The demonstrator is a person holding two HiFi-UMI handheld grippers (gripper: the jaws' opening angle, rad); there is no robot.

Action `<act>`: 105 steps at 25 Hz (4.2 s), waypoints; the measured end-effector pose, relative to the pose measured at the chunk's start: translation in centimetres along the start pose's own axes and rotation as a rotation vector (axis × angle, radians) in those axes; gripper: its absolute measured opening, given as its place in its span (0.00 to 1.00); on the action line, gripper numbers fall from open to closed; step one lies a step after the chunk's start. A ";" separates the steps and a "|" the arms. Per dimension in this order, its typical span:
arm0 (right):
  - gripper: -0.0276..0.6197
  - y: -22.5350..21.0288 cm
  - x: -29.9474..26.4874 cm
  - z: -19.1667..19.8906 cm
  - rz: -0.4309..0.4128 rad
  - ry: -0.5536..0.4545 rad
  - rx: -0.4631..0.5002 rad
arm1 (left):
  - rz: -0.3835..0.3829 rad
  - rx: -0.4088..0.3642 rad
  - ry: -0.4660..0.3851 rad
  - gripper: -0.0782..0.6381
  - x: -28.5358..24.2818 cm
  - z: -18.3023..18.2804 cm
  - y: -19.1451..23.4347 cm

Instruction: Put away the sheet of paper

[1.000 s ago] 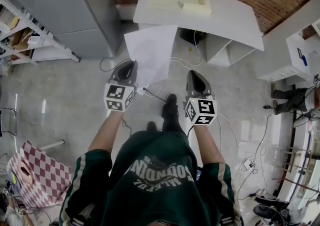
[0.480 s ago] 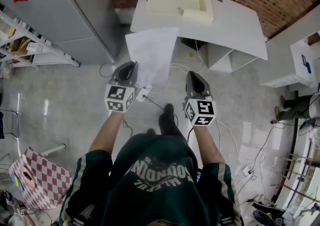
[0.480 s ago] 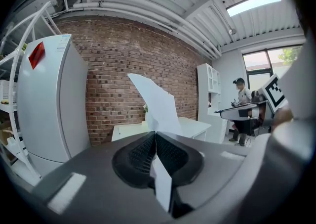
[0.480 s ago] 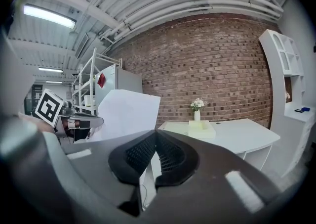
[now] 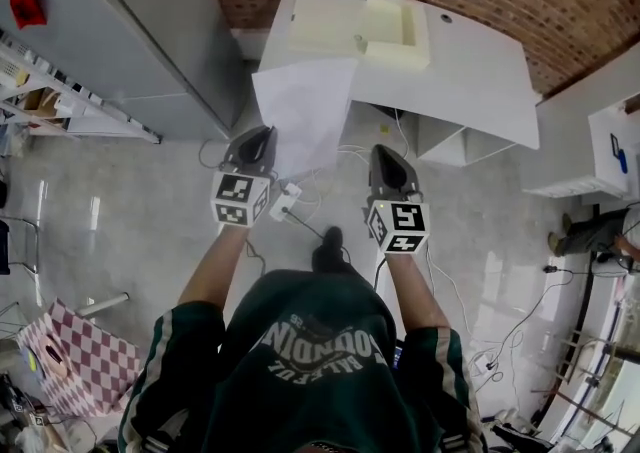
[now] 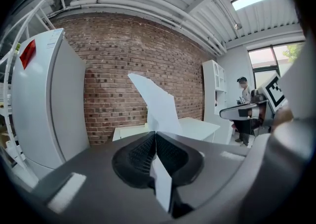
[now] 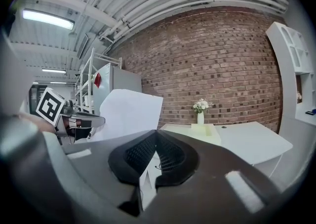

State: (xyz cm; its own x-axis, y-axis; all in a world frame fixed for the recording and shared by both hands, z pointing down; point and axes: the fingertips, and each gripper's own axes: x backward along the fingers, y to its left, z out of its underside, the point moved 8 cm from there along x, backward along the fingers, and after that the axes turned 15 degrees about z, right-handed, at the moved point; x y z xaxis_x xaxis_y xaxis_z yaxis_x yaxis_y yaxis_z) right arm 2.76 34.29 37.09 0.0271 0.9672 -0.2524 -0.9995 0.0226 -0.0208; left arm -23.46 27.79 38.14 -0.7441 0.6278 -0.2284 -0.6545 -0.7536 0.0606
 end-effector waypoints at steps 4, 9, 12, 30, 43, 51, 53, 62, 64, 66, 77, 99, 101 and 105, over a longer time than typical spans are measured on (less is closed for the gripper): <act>0.04 -2.0 -2.6 -0.9 -0.020 -0.001 0.006 | -0.018 0.010 0.002 0.13 -2.6 -0.7 0.7; 0.04 -4.1 -5.3 -1.3 -0.051 0.002 0.013 | -0.040 0.015 0.020 0.13 -5.3 -1.0 1.2; 0.04 -4.9 -6.2 -1.2 -0.068 0.006 0.023 | -0.053 0.019 0.019 0.13 -6.2 -1.4 1.4; 0.04 -8.5 -14.6 -1.9 -0.058 0.019 0.021 | -0.018 0.031 -0.001 0.13 -16.5 -2.8 6.0; 0.04 -9.3 -28.0 -4.6 -0.053 0.066 0.024 | 0.029 0.076 0.008 0.13 -27.5 -4.3 15.5; 0.04 -9.1 -36.2 -7.4 -0.039 0.088 0.032 | 0.066 0.091 0.026 0.13 -33.5 -5.8 22.4; 0.04 -9.2 -37.9 -7.9 -0.035 0.089 0.036 | 0.080 0.091 0.027 0.13 -34.9 -6.1 23.7; 0.04 -9.3 -41.5 -7.5 -0.012 0.113 0.028 | 0.107 0.088 0.030 0.13 -37.7 -6.8 27.5; 0.04 -9.5 -41.9 -7.5 -0.002 0.114 0.025 | 0.109 0.089 0.031 0.13 -38.1 -6.9 28.0; 0.04 -9.9 -42.2 -7.4 0.007 0.115 0.023 | 0.112 0.092 0.033 0.13 -38.5 -6.7 28.4; 0.04 -11.8 -45.2 -7.1 0.006 0.130 0.019 | 0.110 0.137 0.056 0.13 -41.9 -5.3 29.7; 0.04 -15.1 -51.5 -4.9 0.024 0.229 -0.039 | 0.114 0.296 0.177 0.13 -48.7 0.0 33.2; 0.04 -15.2 -52.0 -4.5 0.020 0.236 -0.039 | 0.116 0.319 0.191 0.13 -49.2 0.7 33.6; 0.04 -15.5 -52.8 -3.7 0.014 0.258 -0.038 | 0.116 0.367 0.224 0.13 -50.1 2.2 34.0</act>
State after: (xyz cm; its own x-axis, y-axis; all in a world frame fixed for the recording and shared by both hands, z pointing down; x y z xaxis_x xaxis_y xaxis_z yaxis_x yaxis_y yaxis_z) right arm 16.85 -18.09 47.15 0.0212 0.8708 -0.4912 -0.9987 -0.0045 -0.0512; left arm -8.78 -28.84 53.79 -0.7942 0.4553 -0.4025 -0.6030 -0.6722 0.4295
